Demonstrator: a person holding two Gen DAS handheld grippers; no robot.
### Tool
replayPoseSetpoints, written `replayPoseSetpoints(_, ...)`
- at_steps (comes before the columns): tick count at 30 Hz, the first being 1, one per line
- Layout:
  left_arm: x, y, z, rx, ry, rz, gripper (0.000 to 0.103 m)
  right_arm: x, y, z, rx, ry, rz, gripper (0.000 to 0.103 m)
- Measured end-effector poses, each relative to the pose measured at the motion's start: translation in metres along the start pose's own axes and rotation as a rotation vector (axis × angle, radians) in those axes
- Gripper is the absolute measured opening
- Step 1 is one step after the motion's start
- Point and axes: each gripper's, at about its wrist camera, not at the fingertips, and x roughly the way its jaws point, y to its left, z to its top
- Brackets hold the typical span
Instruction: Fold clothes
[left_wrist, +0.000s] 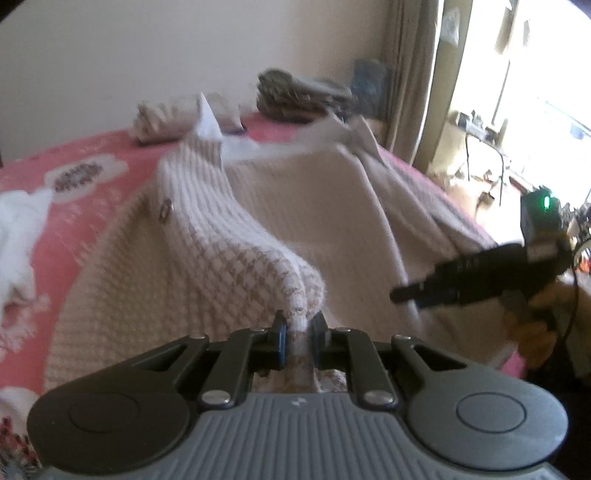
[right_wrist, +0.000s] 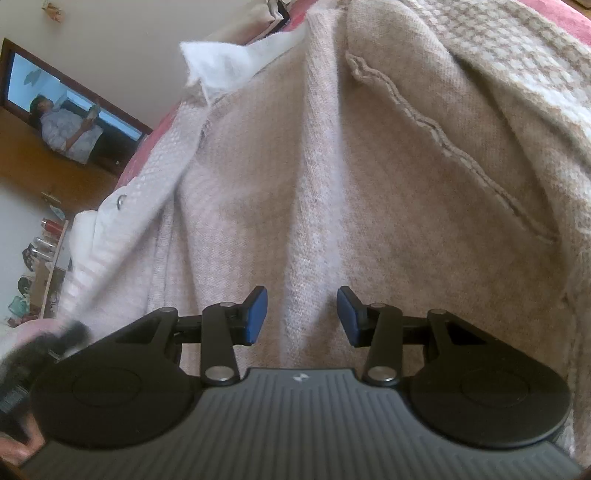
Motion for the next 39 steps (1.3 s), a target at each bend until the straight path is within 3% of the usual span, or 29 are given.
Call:
replayPoseSetpoints(8, 0.017, 0.005, -0.015, 0.031, 0.082, -0.003, 0.016, -0.006, 0.0, -0.003, 0.0, 0.008, 0.002, 0.042)
replayPoseSetpoints(11, 0.027, 0.004, -0.022, 0.021, 0.141, -0.025, 0.035, -0.004, 0.0, -0.001, -0.003, 0.009, 0.002, 0.042)
replayPoseSetpoints(17, 0.009, -0.005, -0.04, 0.032, 0.14, -0.032, 0.059, -0.001, 0.004, 0.001, 0.003, 0.004, 0.016, 0.043)
replayPoseSetpoints(25, -0.04, 0.035, -0.061, -0.173, 0.101, 0.059, 0.062, -0.003, 0.01, 0.003, 0.017, -0.005, 0.09, 0.043)
replayPoseSetpoints(30, -0.041, 0.06, -0.071, -0.264, 0.111, 0.131, 0.062, -0.004, 0.016, 0.003, 0.029, -0.003, 0.148, 0.05)
replayPoseSetpoints(33, -0.033, 0.069, -0.07, -0.317, 0.121, 0.123, 0.062, -0.004, 0.024, 0.0, 0.033, 0.007, 0.201, 0.05)
replayPoseSetpoints(37, -0.021, 0.071, -0.071, -0.321, 0.142, 0.124, 0.062, -0.014, 0.044, -0.001, -0.02, -0.018, 0.244, 0.05)
replayPoseSetpoints(39, -0.022, 0.069, -0.072, -0.291, 0.143, 0.127, 0.062, -0.008, 0.048, -0.005, 0.001, 0.015, 0.269, 0.05)
